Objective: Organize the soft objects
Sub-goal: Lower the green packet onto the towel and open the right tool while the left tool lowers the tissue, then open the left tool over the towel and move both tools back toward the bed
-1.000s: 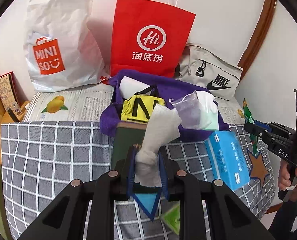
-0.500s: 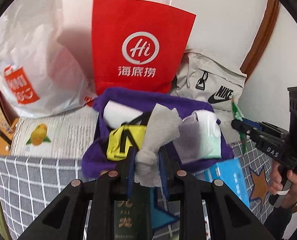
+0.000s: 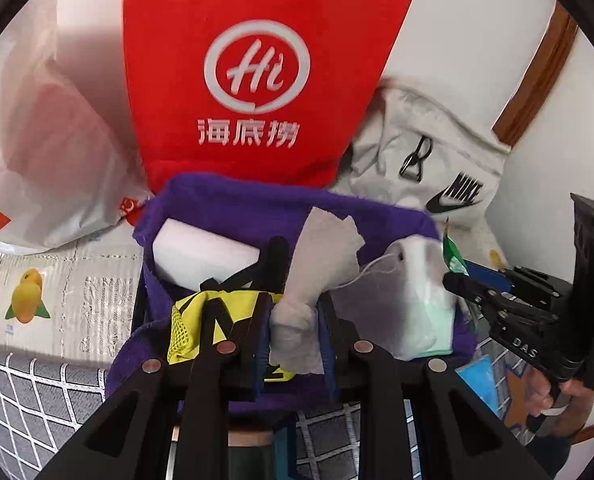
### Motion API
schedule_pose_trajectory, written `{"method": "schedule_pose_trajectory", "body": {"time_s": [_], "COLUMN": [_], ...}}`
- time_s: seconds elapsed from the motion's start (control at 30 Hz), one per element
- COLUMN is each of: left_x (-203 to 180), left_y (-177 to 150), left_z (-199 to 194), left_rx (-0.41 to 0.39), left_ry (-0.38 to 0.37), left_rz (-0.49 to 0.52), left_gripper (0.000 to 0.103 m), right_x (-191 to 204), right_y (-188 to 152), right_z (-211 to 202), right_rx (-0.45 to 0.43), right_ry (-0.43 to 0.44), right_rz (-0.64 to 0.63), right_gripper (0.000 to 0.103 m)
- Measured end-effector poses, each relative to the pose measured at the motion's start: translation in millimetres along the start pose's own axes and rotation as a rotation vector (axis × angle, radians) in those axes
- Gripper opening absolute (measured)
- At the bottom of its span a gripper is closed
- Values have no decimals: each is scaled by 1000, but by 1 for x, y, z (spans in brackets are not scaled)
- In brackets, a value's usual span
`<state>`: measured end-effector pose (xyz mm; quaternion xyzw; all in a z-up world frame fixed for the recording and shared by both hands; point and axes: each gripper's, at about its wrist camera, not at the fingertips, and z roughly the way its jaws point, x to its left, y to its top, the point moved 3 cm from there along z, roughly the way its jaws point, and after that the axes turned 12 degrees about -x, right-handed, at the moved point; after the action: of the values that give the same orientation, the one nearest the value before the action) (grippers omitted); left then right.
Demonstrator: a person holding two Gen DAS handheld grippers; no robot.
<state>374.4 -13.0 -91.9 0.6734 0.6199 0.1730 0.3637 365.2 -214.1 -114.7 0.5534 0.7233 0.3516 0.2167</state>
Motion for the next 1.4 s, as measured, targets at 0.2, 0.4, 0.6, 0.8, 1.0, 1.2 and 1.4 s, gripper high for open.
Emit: {"method": "schedule_pose_trajectory", "body": {"time_s": [0.2,0.4,0.6,0.8,1.0,1.2,1.4], "left_x": [6,12,6,2,-6,-6,-4], "left_y": [-4,-5,-10,-15,-23,-25,-26], "left_z": [9,13,23,32,45,48,51], "left_rx": [14,21,43,58,91,98,131], "left_ry": [0,-2,-13,-25,-33,-34,-38], "left_rz": [-7,-23,-21,-31,-14,-12,-23], "left_gripper": [21,21,21,22,22,25,33], "right_x": [-8,-4,0,-2,-13,-17,-10], "right_y": [-16,-22,-20,-14,-13,-14,-14], "right_z": [21,31,26,17,8,10,14], "right_rx": [94,122,119,84,66,76,83], "right_ry": [3,-3,38,25,27,20,38], "right_rz": [-11,-33,-5,-1,33,48,43], "right_gripper": [26,32,44,58,58,58,58]}}
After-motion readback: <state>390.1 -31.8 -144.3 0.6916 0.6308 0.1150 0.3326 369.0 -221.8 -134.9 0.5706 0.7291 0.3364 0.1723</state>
